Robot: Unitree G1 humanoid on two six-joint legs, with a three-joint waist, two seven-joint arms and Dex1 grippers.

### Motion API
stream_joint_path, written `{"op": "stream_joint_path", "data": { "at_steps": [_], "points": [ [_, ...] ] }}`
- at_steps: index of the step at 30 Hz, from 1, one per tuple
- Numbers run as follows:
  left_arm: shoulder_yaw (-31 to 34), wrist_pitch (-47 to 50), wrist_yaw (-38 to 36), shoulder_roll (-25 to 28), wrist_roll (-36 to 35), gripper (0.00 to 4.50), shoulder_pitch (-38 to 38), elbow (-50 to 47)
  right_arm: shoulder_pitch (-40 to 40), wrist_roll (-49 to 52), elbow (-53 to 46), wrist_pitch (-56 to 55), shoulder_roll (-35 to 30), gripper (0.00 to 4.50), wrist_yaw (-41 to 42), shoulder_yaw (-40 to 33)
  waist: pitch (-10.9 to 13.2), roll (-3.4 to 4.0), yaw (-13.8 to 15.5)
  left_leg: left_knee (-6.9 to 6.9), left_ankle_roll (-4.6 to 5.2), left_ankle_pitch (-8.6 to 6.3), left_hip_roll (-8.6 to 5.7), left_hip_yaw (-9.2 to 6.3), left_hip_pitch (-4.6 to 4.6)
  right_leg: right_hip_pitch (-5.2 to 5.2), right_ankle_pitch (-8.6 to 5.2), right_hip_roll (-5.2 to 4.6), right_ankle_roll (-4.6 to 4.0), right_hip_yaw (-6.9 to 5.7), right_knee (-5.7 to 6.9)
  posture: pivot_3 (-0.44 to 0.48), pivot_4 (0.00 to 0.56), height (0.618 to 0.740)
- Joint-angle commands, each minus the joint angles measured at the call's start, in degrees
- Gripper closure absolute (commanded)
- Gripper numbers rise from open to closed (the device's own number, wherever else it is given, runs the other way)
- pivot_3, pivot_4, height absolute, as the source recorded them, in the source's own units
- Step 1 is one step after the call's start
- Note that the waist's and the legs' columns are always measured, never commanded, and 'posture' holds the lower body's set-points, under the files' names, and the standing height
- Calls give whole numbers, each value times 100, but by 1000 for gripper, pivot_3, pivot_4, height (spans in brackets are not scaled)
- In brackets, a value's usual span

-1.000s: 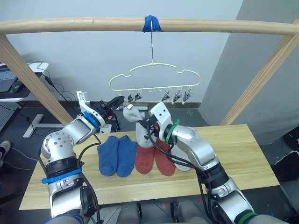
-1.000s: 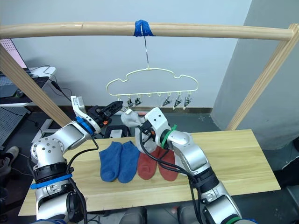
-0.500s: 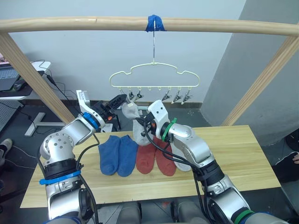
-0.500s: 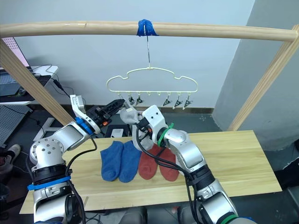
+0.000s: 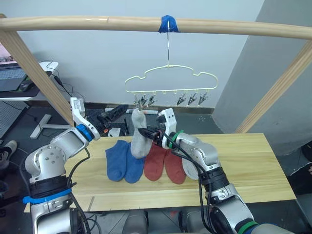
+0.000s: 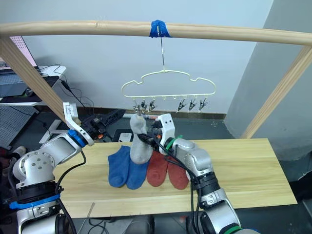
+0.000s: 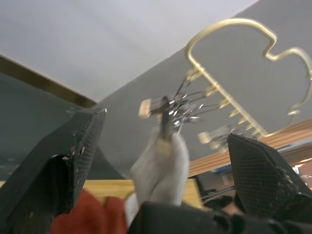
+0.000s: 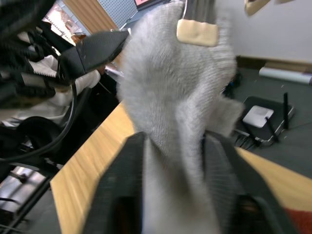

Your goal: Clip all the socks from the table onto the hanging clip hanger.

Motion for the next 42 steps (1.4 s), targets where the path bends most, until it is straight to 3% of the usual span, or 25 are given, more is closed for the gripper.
{"op": "stream_joint_path", "data": {
  "at_steps": [1, 4, 5, 15, 18, 22, 25, 29, 42],
  "points": [
    [-103, -211, -207, 51, 112, 0, 104, -384, 10, 245, -508, 291, 92, 1208, 88, 83, -1, -1, 5, -1, 0, 0, 0, 1, -5, -5, 0, 0, 0, 1, -1, 83, 130, 740],
    [-136, -262, -208, 22, 162, 0, 160, -465, 334, 447, -826, 637, -22, 163, 54, 2, -2, -3, 11, 0, 0, 0, 0, -2, -29, -26, 0, 0, 0, -2, -2, 85, 125, 740],
    [-126, -262, -203, 9, 158, 0, 161, -471, 385, 474, -889, 689, -49, 72, 48, 3, -2, -3, 14, 0, 0, 0, 1, -5, -33, -26, 0, 0, 0, -5, -6, 85, 125, 740],
    [-824, -1293, -519, -112, 1129, 0, 181, -589, 810, 88, -1799, -117, -1085, 72, 154, 70, -3, -4, 26, 9, -1, 1, -8, -1, -64, -54, 1, -7, -1, -3, -5, 56, 121, 740],
    [-1386, -2118, -511, -96, 2062, 0, 196, -604, 1010, 109, -2422, -268, -1531, 72, 290, -84, -3, -3, 19, 7, -1, 1, -6, -1, -65, -55, 1, -4, -1, -3, -4, 48, 122, 740],
    [-1543, -2784, -522, -373, 2431, 0, 174, -620, 1305, 205, -3045, -415, -2151, 72, 513, -224, -4, -5, 28, 9, -1, 1, -9, 6, -69, -54, 1, -10, 0, 1, -16, 46, 124, 740],
    [-1615, -3049, -532, -535, 2562, 545, 221, -720, 1412, 363, -3321, -436, -2353, 0, 594, -374, -4, -5, 10, 10, 0, 1, -9, 6, -68, -53, 1, -9, 0, 1, -11, 28, 127, 740],
    [-2015, -3558, -421, -691, 3190, 1662, 238, -606, 1385, 432, -3494, -572, -2413, 0, 597, -472, -3, -4, -9, 13, 1, 2, -6, 7, -65, -53, 2, -3, -1, 5, -2, 19, 130, 740],
    [-2121, -5100, -67, -1443, 4182, 1662, -307, 959, 1097, 544, -3484, -872, -2471, 0, 660, -500, -4, -5, 4, 23, 2, 3, -10, 6, -64, -50, 3, -3, 1, 2, 7, -4, 134, 740]
  ]
}}
